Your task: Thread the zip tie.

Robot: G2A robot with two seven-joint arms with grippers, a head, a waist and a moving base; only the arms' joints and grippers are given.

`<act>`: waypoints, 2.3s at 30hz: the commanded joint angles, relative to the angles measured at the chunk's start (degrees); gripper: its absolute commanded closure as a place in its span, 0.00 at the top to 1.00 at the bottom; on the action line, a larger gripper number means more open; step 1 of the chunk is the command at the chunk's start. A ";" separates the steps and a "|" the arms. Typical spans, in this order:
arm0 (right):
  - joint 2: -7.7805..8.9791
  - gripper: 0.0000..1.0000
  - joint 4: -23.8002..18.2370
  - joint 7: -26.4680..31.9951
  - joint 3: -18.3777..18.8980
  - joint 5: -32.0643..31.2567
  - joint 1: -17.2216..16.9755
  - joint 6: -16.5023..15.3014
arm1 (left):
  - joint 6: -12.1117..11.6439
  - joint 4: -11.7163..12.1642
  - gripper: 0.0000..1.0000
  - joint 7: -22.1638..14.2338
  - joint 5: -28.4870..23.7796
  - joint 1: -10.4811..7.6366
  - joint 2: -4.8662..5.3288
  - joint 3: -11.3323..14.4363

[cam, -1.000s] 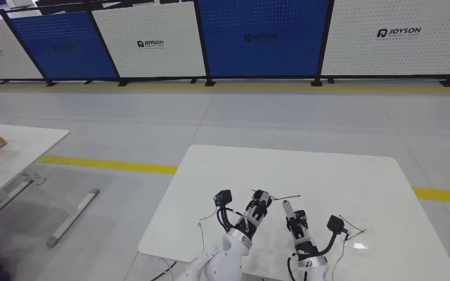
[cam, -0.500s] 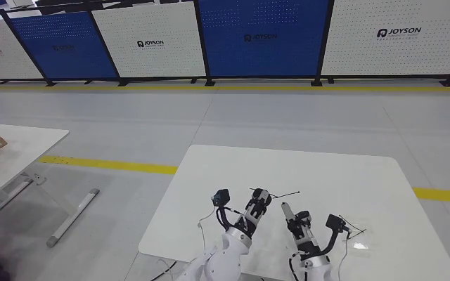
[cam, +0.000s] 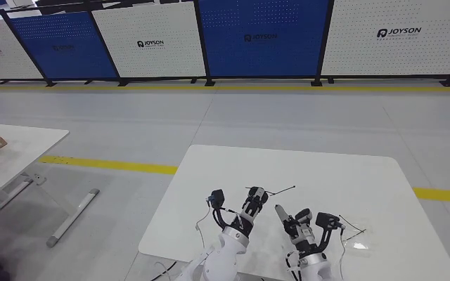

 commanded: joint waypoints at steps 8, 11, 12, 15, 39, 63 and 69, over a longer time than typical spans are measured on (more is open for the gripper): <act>-0.39 1.00 1.97 -1.18 -3.03 -8.15 2.29 5.27 | 0.40 0.16 0.00 -2.25 -4.78 -0.55 -0.32 0.12; -0.38 1.00 2.05 -2.16 -2.80 -8.51 2.37 5.49 | 0.40 0.16 0.00 -2.25 -4.78 -0.55 -0.32 0.12; -0.39 1.00 2.21 -2.98 -2.80 -8.46 2.36 5.14 | 0.31 0.33 0.00 -2.38 -4.82 -0.61 -0.33 0.13; -0.41 1.00 2.85 -5.29 -2.35 -7.50 2.27 3.94 | 0.40 0.68 0.00 -2.37 -4.88 -0.92 -0.42 0.30; 0.12 0.25 2.13 1.25 -2.29 -7.20 2.98 -0.77 | 3.19 1.61 0.00 -0.82 -3.64 -1.85 -1.20 2.30; 0.49 0.20 0.51 1.01 -2.39 -7.65 2.28 -0.54 | 3.33 1.72 0.00 -0.87 -1.05 -1.08 -1.43 3.09; 0.47 0.18 0.84 1.05 -2.62 -7.48 2.63 -0.25 | 3.63 2.16 0.00 -0.95 -1.23 -1.44 -1.56 3.07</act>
